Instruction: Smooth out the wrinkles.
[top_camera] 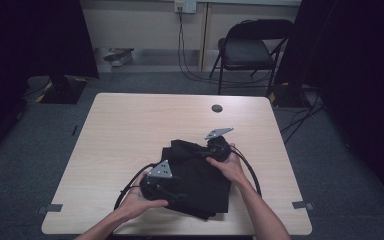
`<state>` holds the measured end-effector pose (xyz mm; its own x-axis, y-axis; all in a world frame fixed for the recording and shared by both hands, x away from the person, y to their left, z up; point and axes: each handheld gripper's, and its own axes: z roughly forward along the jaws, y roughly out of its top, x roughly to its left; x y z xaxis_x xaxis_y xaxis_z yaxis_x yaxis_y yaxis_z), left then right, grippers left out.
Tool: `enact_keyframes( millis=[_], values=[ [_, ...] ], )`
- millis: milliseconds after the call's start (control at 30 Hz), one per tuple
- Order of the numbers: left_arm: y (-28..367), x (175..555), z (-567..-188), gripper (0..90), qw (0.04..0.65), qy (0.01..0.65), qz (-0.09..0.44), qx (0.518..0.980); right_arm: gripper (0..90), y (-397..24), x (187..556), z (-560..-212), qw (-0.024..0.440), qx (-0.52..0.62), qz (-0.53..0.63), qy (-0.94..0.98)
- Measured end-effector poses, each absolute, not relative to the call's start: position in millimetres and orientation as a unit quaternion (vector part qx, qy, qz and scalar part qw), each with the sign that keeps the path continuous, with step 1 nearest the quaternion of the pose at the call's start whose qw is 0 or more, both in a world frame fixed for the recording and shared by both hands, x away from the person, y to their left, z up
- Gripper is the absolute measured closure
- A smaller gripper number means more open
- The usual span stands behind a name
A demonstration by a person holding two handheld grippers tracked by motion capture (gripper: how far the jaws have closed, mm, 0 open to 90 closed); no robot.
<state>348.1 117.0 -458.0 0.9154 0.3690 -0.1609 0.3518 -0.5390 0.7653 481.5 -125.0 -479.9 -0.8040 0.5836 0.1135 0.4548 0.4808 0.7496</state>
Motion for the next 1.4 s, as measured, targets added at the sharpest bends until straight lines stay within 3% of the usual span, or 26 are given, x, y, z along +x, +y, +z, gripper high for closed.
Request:
enact_keyframes(
  millis=[400, 767, 1100, 1400],
  values=[
    [101, 367, -487, 36.8, 0.413, 0.23, 0.058, 0.879, 72.3, -126, 472, -450, 0.095, 0.294, 0.443, 0.841],
    [91, 370, -490, 36.9, 0.421, 0.229, 0.091, 0.873, 73.1, -121, 424, -423, 0.094, 0.246, 0.463, 0.846],
    [92, 368, -490, 37.0, 0.423, 0.222, 0.103, 0.872, 73.1, -122, 381, -437, 0.063, 0.253, 0.459, 0.849],
    [111, 369, -472, 39.2, 0.406, 0.226, 0.08, 0.882, 73.1, -121, 368, -465, 0.072, 0.256, 0.438, 0.859]
  ],
)
